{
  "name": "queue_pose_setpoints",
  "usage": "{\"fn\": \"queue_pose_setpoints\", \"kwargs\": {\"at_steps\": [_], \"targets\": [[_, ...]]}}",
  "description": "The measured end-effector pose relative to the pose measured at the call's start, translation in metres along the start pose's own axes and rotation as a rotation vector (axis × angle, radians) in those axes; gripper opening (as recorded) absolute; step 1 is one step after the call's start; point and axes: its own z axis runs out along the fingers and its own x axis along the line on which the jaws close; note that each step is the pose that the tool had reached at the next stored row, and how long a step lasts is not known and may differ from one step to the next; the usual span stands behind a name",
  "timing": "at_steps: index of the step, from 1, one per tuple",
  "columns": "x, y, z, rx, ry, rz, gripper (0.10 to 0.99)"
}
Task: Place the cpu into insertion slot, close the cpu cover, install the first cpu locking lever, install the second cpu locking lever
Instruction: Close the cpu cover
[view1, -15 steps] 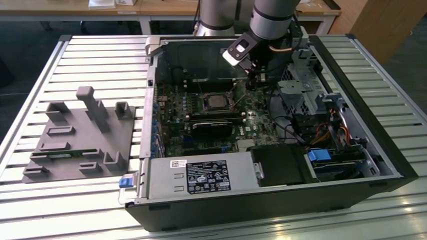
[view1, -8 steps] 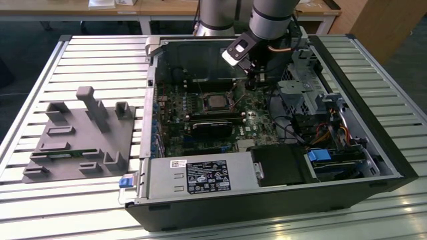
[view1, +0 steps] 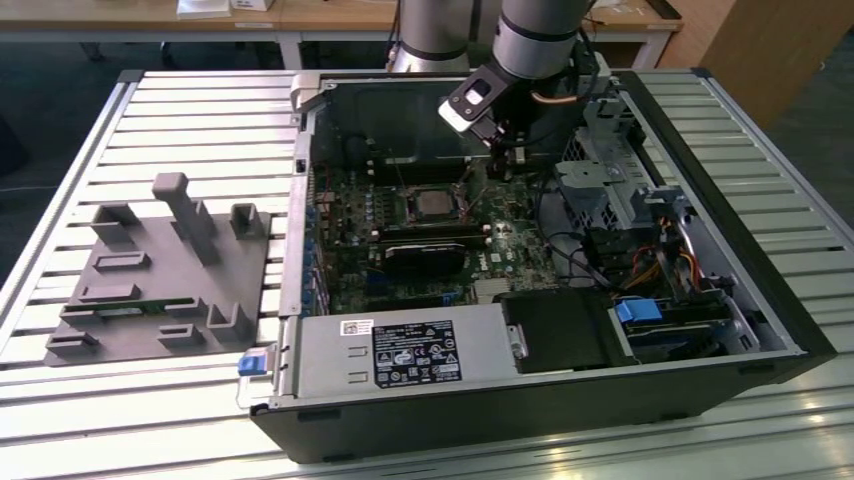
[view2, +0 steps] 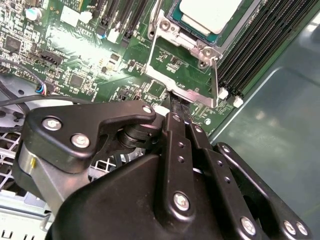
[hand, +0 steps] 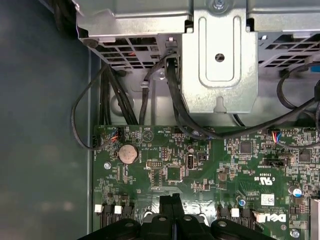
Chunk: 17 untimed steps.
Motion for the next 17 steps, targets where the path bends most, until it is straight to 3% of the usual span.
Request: {"fn": "queue_pose_setpoints", "kwargs": {"at_steps": [7, 17], "targets": [[-0.0001, -0.006, 0.0006, 0.0, 0.0001, 0.0, 0.106], [-0.0004, -0.0236, 0.0018, 0.0, -0.0001, 0.0, 0.106]]}}
